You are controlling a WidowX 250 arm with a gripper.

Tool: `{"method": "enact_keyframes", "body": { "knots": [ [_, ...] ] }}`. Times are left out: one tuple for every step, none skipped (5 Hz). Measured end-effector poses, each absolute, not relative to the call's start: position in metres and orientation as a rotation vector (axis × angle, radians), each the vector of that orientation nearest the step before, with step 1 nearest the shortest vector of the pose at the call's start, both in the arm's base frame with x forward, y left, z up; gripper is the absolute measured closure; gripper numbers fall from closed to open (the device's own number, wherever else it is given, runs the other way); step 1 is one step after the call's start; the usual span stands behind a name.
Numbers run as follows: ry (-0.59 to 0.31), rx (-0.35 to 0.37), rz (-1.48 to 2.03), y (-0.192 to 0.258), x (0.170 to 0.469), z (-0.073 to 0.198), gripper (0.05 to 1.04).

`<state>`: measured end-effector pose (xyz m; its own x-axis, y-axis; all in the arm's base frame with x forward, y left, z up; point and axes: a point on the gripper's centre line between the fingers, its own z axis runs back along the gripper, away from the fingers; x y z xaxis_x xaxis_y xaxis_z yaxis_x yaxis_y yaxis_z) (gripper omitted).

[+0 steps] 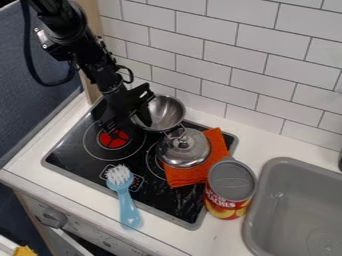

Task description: Move the silver pot to the top middle of the two burners

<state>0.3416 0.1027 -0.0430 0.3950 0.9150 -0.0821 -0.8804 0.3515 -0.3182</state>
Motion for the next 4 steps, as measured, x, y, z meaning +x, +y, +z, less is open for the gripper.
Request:
{"method": "enact_keyframes", "body": {
  "knots": [
    [-0.11, -0.353, 1.158, 0.1, 0.338, -0.036, 0.146],
    [-0.156, -0.356, 1.139, 0.102, 0.338, -0.016, 0.077],
    [-0.225, -0.353, 1.098, 0.106, 0.337, 0.011, 0.082],
    [-0.24, -0.309, 1.055, 0.109, 0.333, 0.021, 0.083]
  ]
}}
